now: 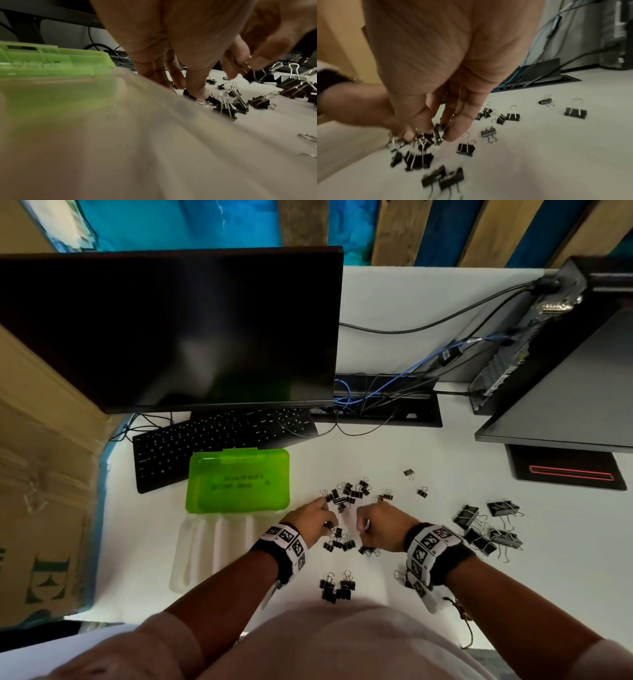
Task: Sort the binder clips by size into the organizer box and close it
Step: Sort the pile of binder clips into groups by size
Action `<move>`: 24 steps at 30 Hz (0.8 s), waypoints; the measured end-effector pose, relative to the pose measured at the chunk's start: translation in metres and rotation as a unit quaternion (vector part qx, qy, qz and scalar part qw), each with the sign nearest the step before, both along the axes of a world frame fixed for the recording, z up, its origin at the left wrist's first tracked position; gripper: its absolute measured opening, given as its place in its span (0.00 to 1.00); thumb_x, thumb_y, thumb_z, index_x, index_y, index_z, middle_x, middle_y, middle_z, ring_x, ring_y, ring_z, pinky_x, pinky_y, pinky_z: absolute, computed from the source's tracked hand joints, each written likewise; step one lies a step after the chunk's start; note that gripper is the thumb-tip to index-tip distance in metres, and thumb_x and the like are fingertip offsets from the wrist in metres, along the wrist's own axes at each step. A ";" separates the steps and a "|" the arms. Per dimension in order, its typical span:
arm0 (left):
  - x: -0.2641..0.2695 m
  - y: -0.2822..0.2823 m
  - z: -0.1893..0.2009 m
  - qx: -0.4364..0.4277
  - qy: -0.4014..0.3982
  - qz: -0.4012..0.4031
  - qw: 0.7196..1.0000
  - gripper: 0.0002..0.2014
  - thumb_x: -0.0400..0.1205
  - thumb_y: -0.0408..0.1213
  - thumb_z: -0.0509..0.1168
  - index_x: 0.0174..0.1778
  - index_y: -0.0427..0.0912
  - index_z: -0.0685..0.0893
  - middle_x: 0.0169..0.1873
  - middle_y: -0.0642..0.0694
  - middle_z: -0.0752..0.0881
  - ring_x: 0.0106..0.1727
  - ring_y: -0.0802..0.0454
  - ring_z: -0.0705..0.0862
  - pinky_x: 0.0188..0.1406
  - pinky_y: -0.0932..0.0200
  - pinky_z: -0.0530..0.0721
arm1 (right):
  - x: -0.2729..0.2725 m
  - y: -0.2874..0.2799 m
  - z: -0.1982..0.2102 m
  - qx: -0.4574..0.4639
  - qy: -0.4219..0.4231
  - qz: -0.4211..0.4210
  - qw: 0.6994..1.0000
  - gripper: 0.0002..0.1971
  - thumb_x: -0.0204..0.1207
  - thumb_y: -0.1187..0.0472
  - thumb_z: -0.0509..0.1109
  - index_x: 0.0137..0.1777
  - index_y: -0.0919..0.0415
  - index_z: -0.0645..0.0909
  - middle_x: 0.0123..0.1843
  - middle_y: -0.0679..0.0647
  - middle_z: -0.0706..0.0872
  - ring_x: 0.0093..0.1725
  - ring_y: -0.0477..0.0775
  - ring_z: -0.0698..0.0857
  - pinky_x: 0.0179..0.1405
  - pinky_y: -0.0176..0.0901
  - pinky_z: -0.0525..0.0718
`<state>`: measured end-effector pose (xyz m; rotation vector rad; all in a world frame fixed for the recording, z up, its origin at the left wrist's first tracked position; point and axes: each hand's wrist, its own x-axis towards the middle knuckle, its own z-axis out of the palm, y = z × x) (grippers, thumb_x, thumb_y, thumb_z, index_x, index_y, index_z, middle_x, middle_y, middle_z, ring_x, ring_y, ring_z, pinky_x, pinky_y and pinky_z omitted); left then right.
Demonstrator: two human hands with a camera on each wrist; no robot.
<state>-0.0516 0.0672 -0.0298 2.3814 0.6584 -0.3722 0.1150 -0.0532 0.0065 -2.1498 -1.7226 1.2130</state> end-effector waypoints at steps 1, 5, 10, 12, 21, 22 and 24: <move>-0.001 0.001 0.001 -0.008 -0.001 0.016 1.000 0.09 0.79 0.35 0.67 0.55 0.46 0.84 0.53 0.49 0.75 0.48 0.53 0.78 0.45 0.63 0.74 | -0.002 -0.002 -0.001 -0.011 -0.013 0.024 1.000 0.09 0.70 0.65 0.68 0.50 0.56 0.81 0.52 0.51 0.84 0.48 0.52 0.83 0.48 0.40 0.80; -0.004 0.004 0.004 -0.017 -0.021 0.083 0.996 0.04 0.76 0.35 0.67 0.42 0.48 0.85 0.46 0.56 0.79 0.44 0.57 0.80 0.48 0.56 0.83 | -0.018 -0.002 -0.004 -0.010 -0.060 0.111 0.992 0.23 0.73 0.67 0.61 0.68 0.52 0.76 0.70 0.49 0.76 0.62 0.57 0.80 0.58 0.47 0.79; -0.013 0.007 0.009 -0.009 -0.064 0.118 0.991 0.05 0.78 0.34 0.65 0.39 0.48 0.83 0.49 0.56 0.75 0.47 0.53 0.82 0.51 0.58 0.82 | -0.031 0.002 -0.010 -0.009 -0.099 0.112 0.989 0.12 0.78 0.59 0.59 0.52 0.51 0.84 0.56 0.51 0.87 0.54 0.58 0.85 0.52 0.49 0.83; -0.016 0.009 0.013 -0.025 -0.061 0.142 0.988 0.05 0.76 0.35 0.65 0.36 0.49 0.80 0.50 0.55 0.77 0.48 0.53 0.82 0.54 0.57 0.83 | -0.028 0.000 -0.011 -0.015 -0.098 0.088 0.991 0.10 0.76 0.57 0.62 0.49 0.49 0.85 0.53 0.48 0.89 0.52 0.55 0.86 0.51 0.48 0.84; -0.029 -0.006 0.012 0.019 0.054 0.112 0.992 0.10 0.73 0.34 0.66 0.27 0.36 0.84 0.49 0.38 0.87 0.56 0.43 0.83 0.56 0.50 0.83 | -0.022 -0.011 -0.001 0.013 0.012 0.010 1.000 0.02 0.69 0.58 0.76 0.41 0.53 0.88 0.46 0.40 0.81 0.46 0.42 0.80 0.45 0.30 0.75; -0.028 -0.008 0.013 0.023 0.059 0.115 0.991 0.10 0.74 0.34 0.65 0.27 0.36 0.83 0.49 0.38 0.87 0.55 0.42 0.83 0.56 0.49 0.83 | -0.024 -0.014 -0.001 0.001 0.023 0.018 1.000 0.02 0.68 0.58 0.76 0.40 0.53 0.88 0.45 0.40 0.81 0.45 0.42 0.80 0.46 0.31 0.77; -0.025 -0.009 0.015 0.032 0.069 0.119 0.990 0.09 0.76 0.32 0.64 0.31 0.34 0.84 0.44 0.38 0.87 0.50 0.41 0.85 0.52 0.50 0.85 | -0.028 -0.020 -0.001 -0.034 0.017 0.060 0.997 0.03 0.69 0.58 0.74 0.40 0.55 0.88 0.43 0.42 0.83 0.45 0.45 0.82 0.47 0.37 0.79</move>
